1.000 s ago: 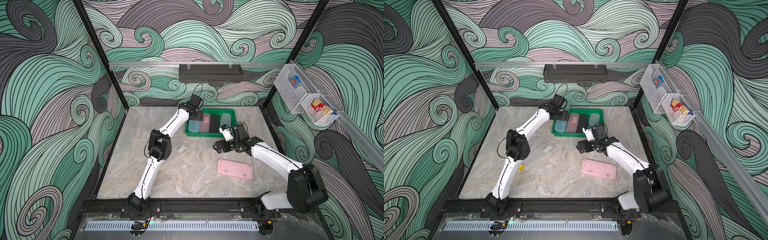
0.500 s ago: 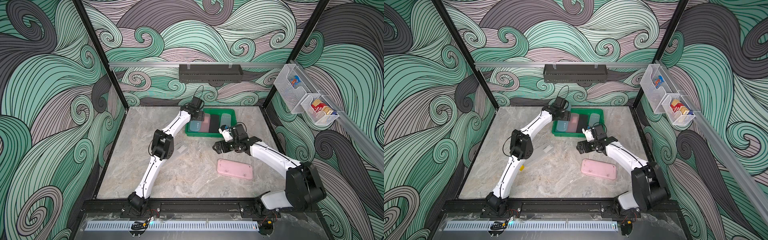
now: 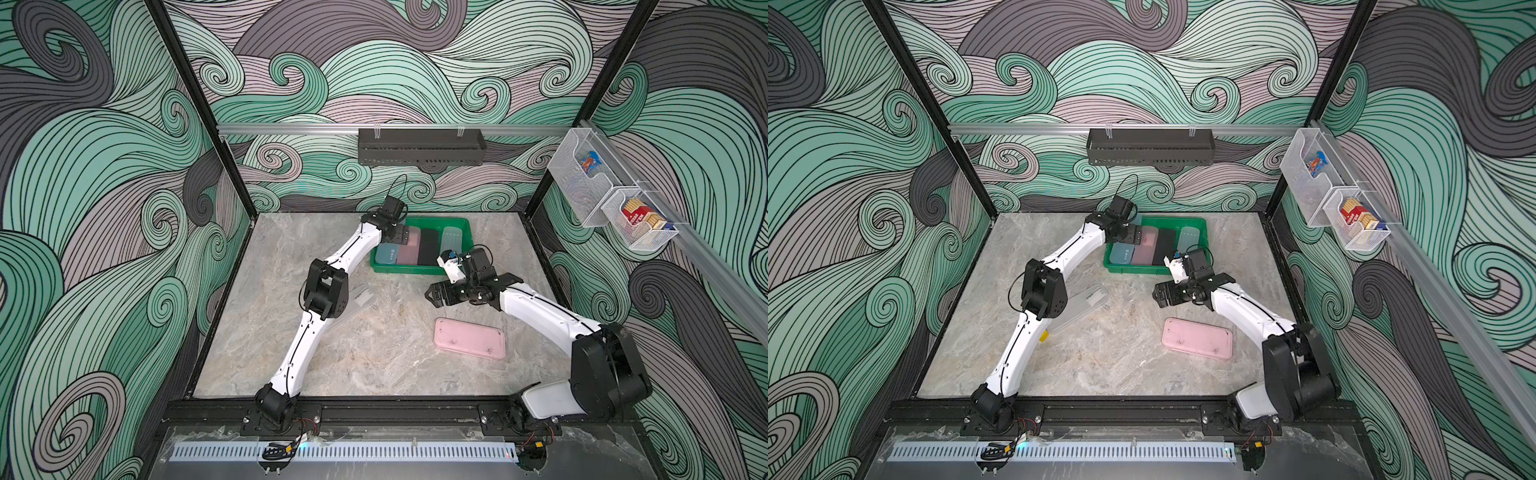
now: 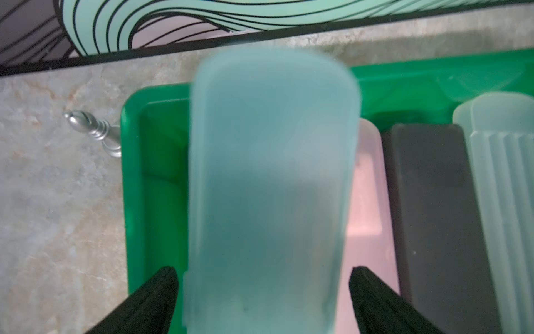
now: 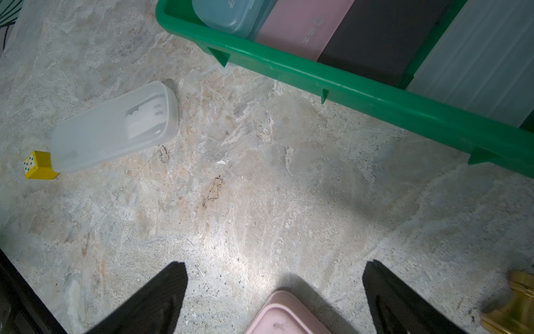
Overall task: Put the pencil case into the storage box
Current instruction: Place the pencil case at the storage box.
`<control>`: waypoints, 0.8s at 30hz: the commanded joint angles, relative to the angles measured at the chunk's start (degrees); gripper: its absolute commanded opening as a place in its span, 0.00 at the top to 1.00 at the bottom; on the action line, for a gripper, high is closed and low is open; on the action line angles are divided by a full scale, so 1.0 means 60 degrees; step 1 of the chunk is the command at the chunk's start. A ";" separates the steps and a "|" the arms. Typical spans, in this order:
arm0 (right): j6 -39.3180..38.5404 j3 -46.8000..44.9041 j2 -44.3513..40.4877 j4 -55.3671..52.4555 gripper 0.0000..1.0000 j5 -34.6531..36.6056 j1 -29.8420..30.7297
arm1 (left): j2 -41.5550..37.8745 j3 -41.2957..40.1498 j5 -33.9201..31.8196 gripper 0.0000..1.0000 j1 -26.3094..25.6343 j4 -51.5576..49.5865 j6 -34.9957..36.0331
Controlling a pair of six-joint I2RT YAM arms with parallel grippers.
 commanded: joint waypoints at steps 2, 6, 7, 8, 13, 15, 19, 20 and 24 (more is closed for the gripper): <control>-0.0022 0.0013 0.0082 0.0085 0.01 -0.0017 0.0050 | -0.0412 -0.0395 -0.0266 0.01 0.0023 0.0229 0.0163; -0.0022 -0.0008 0.0059 0.0107 0.01 -0.0010 0.0050 | -0.1030 -0.0793 -0.0265 0.01 -0.0077 0.0224 0.0493; -0.0022 0.0000 0.0058 0.0093 0.01 0.0008 0.0050 | -0.1207 -0.0880 -0.0288 0.01 -0.0116 0.0119 0.0640; -0.0022 -0.0013 0.0024 0.0093 0.01 0.0006 0.0051 | -0.1452 -0.1086 -0.0368 0.01 -0.0151 0.0015 0.0828; -0.0007 -0.0080 -0.0096 0.0151 0.01 0.0045 0.0050 | -0.3492 -0.3566 -0.0919 0.01 -0.0224 0.0088 0.1822; 0.0021 -0.0142 -0.0144 0.0250 0.01 0.0093 0.0050 | -0.4546 -0.5110 -0.0921 0.01 -0.0221 0.0482 0.2607; 0.0051 -0.0196 -0.0187 0.0269 0.01 0.0140 0.0046 | -0.6332 -0.7876 -0.0943 0.01 -0.0233 0.1219 0.3791; 0.0052 -0.0201 -0.0221 0.0297 0.01 0.0167 0.0052 | -0.6726 -0.8471 -0.0880 0.01 -0.0251 0.1324 0.4132; 0.0055 -0.0260 -0.0320 0.0287 0.01 0.0376 0.0043 | -0.7843 -1.0358 -0.0889 0.01 -0.0395 0.1599 0.5133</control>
